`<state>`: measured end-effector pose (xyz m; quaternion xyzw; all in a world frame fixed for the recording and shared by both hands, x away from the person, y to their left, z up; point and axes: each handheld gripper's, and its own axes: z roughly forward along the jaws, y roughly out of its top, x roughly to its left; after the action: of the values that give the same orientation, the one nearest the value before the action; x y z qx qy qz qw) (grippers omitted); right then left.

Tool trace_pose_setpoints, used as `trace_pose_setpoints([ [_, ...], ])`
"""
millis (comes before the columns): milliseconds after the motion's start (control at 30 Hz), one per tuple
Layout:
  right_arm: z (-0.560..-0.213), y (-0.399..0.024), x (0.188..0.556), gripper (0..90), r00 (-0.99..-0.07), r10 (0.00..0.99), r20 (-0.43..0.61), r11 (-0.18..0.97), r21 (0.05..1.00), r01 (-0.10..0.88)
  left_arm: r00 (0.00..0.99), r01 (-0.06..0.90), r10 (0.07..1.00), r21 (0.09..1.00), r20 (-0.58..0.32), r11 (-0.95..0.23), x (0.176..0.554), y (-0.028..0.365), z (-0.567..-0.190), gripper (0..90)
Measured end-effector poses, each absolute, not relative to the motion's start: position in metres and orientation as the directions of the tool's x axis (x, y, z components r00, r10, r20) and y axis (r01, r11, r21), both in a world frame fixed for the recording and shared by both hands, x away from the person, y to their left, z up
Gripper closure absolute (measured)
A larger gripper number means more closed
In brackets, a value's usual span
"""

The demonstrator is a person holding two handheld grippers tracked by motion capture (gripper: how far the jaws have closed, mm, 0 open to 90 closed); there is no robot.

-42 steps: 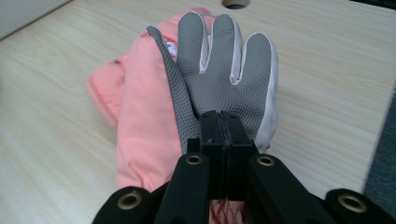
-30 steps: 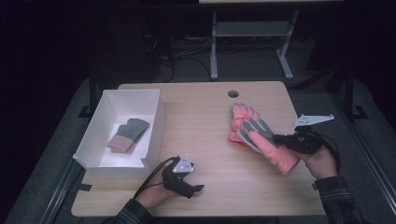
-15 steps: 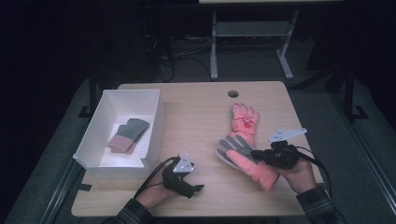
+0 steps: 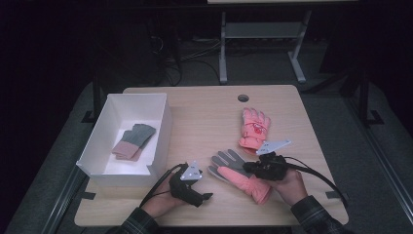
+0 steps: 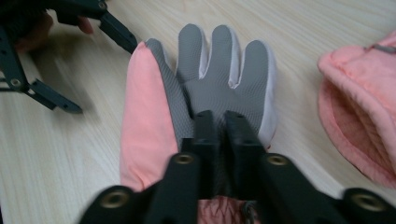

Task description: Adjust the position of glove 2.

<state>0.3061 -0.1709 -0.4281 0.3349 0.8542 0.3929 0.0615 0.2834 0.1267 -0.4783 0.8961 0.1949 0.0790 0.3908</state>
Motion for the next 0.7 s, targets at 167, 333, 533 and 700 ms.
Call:
trace_pose_setpoints([
  [167,-0.41,-0.191,0.313,68.9,-0.721,0.683,0.112,0.406,0.763,0.503,0.913,0.284,0.409,0.728,-0.006,-0.624,0.284,0.127,-0.478,13.1],
  [333,-0.416,-0.216,0.334,67.2,-0.62,0.782,0.062,0.385,0.734,0.559,0.913,0.29,0.408,0.721,-0.011,-0.63,0.283,0.127,-0.477,13.1],
  [533,-0.445,-0.23,0.348,61.8,-0.589,0.804,0.088,0.393,0.665,0.635,0.913,0.288,0.408,0.724,-0.01,-0.627,0.283,0.127,-0.478,13.1],
  [700,-0.453,-0.223,0.354,68.3,-0.598,0.796,0.09,0.408,0.65,0.641,0.913,0.289,0.409,0.725,-0.011,-0.626,0.283,0.127,-0.478,13.1],
])
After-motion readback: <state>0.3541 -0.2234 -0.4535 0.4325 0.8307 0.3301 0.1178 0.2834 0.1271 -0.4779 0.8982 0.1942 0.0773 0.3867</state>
